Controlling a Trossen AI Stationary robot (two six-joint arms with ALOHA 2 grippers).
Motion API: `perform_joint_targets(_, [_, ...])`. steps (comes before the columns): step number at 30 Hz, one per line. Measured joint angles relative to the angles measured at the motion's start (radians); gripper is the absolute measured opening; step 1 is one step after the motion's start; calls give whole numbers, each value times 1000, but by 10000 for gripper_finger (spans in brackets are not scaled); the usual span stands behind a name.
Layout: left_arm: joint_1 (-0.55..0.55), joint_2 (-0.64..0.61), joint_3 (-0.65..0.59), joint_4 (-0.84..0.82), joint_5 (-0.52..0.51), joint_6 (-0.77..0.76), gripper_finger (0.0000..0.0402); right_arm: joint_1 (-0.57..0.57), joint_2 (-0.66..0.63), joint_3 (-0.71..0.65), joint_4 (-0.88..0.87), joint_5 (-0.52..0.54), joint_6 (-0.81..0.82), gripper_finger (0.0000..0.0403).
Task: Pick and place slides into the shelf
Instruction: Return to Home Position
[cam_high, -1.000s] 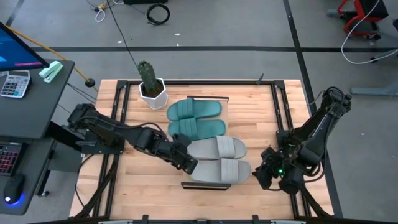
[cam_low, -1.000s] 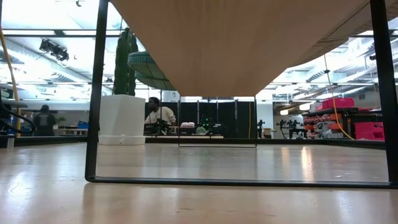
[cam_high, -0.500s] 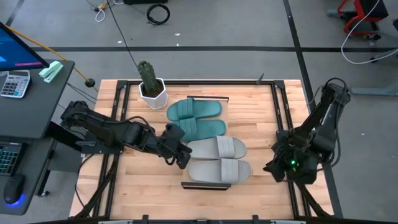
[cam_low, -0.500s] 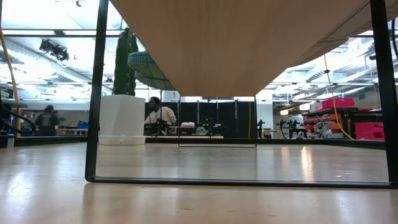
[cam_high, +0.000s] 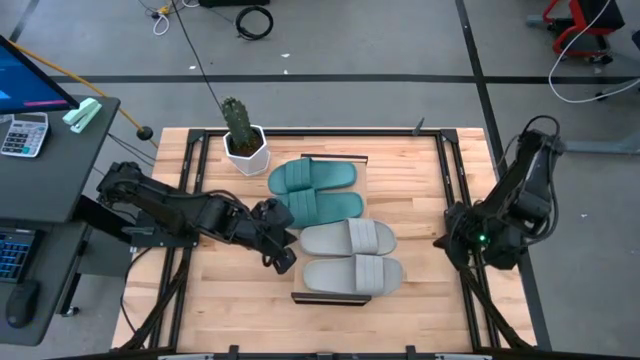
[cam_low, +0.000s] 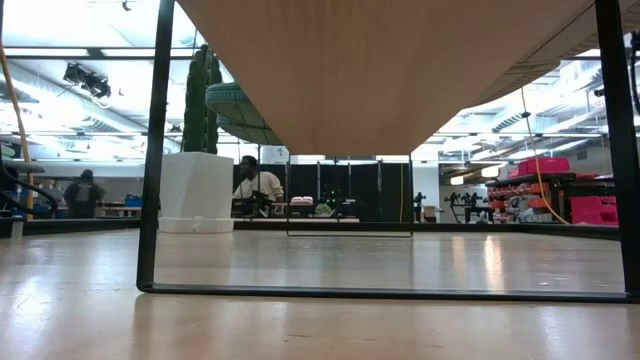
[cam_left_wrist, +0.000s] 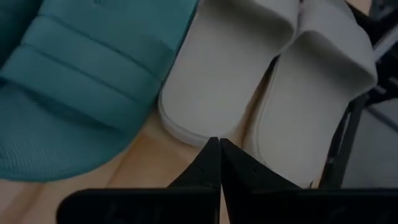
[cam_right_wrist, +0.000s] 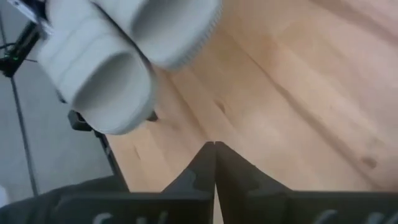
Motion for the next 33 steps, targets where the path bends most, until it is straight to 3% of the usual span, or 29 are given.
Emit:
perform_joint_targets(6, [40, -7, 0, 18, 57, 137, 4, -90, -9, 99, 5, 0, -286, 6])
perform_joint_targets(11, [110, -7, -2, 177, 184, 315, 3, -209, -4, 207, 43, -43, -559, 3])
perform_joint_targets(17, [204, -4, -2, 374, 262, 503, 3, -341, 33, 252, 61, -144, -747, 2])
perform_joint_targets(22, [276, -4, -4, 490, 323, 594, 2, -420, 59, 252, 152, -162, -857, 2])
perform_joint_targets(28, [312, -32, -236, 1094, 412, 576, 1, -495, 91, 252, 178, -226, -900, 1])
perform_joint_targets(33, [290, -80, -385, 1167, 320, 541, 1, -517, 103, 252, 186, -251, -900, 0])
